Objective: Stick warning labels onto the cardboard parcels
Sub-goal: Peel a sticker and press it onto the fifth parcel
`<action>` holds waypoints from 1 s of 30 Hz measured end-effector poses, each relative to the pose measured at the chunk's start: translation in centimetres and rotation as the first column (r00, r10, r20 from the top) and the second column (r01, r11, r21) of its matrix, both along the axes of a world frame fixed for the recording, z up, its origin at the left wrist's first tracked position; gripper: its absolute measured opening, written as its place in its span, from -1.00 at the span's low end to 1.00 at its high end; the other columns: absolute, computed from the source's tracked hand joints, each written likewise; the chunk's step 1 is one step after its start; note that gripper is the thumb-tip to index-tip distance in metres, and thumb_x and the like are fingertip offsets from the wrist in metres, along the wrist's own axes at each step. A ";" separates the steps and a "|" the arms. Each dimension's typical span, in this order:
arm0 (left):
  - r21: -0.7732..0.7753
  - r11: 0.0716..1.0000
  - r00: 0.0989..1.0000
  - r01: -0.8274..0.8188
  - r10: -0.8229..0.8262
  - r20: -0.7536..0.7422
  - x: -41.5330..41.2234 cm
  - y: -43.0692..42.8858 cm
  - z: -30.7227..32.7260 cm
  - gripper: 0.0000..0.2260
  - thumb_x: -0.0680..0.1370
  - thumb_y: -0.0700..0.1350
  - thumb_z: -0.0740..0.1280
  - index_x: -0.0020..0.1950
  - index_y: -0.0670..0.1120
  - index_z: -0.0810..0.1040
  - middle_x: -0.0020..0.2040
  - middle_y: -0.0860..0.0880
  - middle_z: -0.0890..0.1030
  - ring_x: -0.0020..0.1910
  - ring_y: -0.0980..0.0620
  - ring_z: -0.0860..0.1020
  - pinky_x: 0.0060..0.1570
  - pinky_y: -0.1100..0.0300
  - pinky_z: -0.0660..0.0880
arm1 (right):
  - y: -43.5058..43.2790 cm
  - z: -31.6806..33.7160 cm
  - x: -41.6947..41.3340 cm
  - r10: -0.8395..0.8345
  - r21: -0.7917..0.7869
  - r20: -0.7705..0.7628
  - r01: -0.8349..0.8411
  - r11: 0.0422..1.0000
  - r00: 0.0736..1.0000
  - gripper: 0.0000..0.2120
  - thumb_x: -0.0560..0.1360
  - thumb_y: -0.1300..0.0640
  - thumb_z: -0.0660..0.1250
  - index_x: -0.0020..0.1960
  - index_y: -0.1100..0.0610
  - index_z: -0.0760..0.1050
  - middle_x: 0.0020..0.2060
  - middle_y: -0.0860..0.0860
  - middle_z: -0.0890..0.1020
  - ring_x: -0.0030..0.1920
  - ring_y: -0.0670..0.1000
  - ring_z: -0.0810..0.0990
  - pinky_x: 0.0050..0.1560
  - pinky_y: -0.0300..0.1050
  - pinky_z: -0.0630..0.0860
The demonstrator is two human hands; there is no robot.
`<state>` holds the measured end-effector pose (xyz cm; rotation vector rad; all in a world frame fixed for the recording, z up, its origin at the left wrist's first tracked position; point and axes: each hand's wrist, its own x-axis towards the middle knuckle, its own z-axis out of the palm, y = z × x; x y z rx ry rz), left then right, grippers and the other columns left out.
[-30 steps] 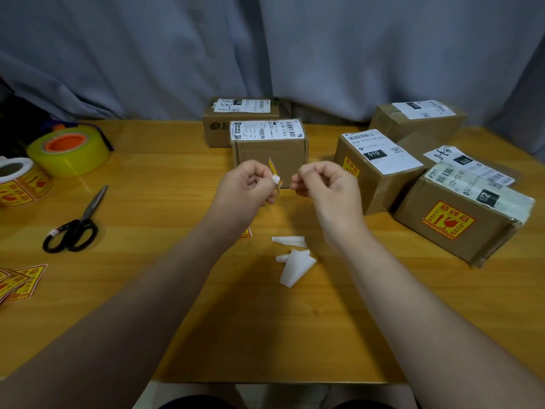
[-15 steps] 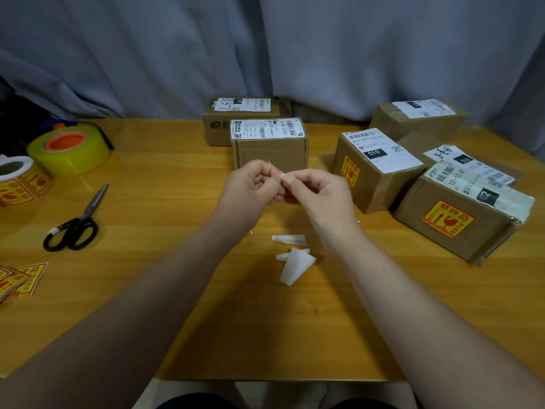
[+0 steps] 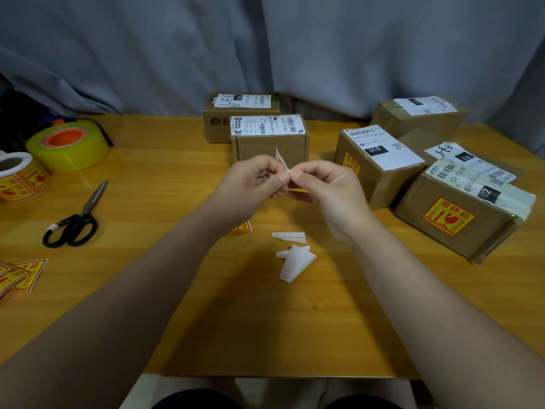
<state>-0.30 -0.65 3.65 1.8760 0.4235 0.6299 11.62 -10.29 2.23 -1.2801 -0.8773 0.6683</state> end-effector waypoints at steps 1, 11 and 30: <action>0.012 1.000 1.000 0.011 -0.011 -0.001 0.0 0.0 0.1 -0.94 0.56 -0.27 0.25 -0.01 -0.22 0.49 -0.21 -0.04 0.56 -0.29 0.27 0.54 -0.21 0.40 0.48 | 0.1 0.1 0.0 0.010 -0.002 -0.031 -0.010 1.000 0.999 -0.94 0.49 0.30 0.33 -0.11 0.24 0.58 -0.23 0.13 0.65 -0.15 0.07 0.65 0.00 0.00 0.61; -0.009 0.999 0.999 -0.049 0.049 0.019 0.3 0.5 -1.4 -0.83 0.58 -0.29 0.13 -0.17 -0.13 0.42 -0.27 0.02 0.52 -0.28 0.21 0.47 -0.20 0.34 0.43 | 0.6 -0.5 -0.6 -0.031 -0.058 -0.184 0.021 0.998 0.982 -0.89 0.52 0.28 0.30 -0.03 0.32 0.55 -0.18 0.22 0.64 -0.10 0.09 0.64 -0.08 -0.15 0.62; -0.029 0.999 0.997 0.019 -0.022 -0.073 -0.2 0.7 -1.2 -0.78 0.57 -0.32 0.13 -0.23 -0.19 0.46 -0.31 -0.05 0.54 -0.31 0.19 0.49 -0.22 0.36 0.45 | 0.3 -0.4 0.3 0.042 -0.125 -0.062 -0.049 0.991 0.997 -0.91 0.52 0.29 0.31 -0.11 0.29 0.57 -0.29 0.11 0.65 -0.22 0.01 0.64 -0.08 -0.13 0.61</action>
